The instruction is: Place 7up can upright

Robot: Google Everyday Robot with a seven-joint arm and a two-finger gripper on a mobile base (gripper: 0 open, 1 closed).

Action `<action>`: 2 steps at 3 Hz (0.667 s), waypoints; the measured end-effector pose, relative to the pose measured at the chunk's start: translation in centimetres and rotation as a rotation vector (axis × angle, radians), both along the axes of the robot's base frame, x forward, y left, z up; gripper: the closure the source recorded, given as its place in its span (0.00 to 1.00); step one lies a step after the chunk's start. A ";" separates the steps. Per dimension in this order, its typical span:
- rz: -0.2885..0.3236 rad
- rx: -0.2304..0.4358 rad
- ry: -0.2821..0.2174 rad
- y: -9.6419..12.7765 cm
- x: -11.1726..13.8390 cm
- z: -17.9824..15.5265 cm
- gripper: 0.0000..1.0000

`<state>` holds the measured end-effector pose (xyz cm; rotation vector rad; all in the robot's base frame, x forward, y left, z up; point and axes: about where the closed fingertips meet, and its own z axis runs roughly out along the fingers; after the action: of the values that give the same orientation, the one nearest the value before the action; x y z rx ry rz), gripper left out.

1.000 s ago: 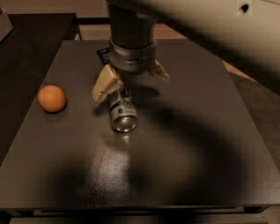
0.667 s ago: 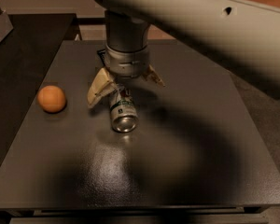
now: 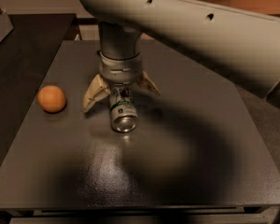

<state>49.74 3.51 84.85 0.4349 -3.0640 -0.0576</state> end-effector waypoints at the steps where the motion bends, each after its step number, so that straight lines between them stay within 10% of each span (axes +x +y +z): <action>1: -0.049 -0.024 -0.002 -0.3 0.3 -0.5 0.17; 2: -0.074 -0.036 -0.007 -0.4 0.4 -0.6 0.41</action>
Offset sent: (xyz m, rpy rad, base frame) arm -0.0023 -0.0132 -0.0063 -0.0815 0.0184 -0.1009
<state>50.11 3.09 84.26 0.3210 -3.0814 -0.0038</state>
